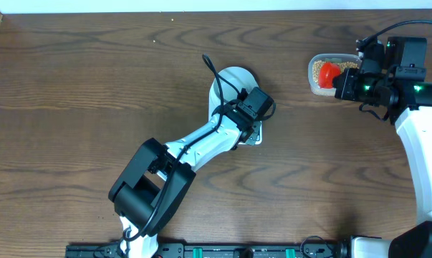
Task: Scoop item into bowl and weigh 50g on scale
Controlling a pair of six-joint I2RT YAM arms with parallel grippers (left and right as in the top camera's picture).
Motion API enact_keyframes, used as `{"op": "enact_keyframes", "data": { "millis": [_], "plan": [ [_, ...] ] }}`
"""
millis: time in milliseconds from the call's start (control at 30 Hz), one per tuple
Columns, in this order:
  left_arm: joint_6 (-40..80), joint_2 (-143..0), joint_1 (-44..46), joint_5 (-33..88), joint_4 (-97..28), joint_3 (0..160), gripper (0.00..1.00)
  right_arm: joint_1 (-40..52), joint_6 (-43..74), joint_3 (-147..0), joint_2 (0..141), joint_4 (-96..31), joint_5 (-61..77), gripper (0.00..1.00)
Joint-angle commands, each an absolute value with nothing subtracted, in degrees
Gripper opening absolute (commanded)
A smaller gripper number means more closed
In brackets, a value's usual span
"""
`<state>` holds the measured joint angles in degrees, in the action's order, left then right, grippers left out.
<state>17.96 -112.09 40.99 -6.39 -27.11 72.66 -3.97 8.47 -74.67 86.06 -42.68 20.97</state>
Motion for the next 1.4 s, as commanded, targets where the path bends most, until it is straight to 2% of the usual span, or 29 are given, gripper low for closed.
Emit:
{"op": "enact_keyframes", "data": {
  "millis": [0, 1067, 1367],
  "plan": [
    [17.82, -112.14, 40.86, -8.43, -27.77, 71.72, 0.07, -4.29, 7.62, -75.75, 84.99, -42.68, 20.88, 0.01],
    [19.55, -115.85, 40.84, -7.94, -28.34, 71.46, 0.07, -4.29, 6.74, -75.75, 84.99, -42.89, 20.88, 0.01],
    [17.58, -111.26, 40.8, -8.25, -28.14, 72.25, 0.07, -4.29, 6.74, -75.75, 84.99, -42.96, 20.88, 0.01]
  ]
}}
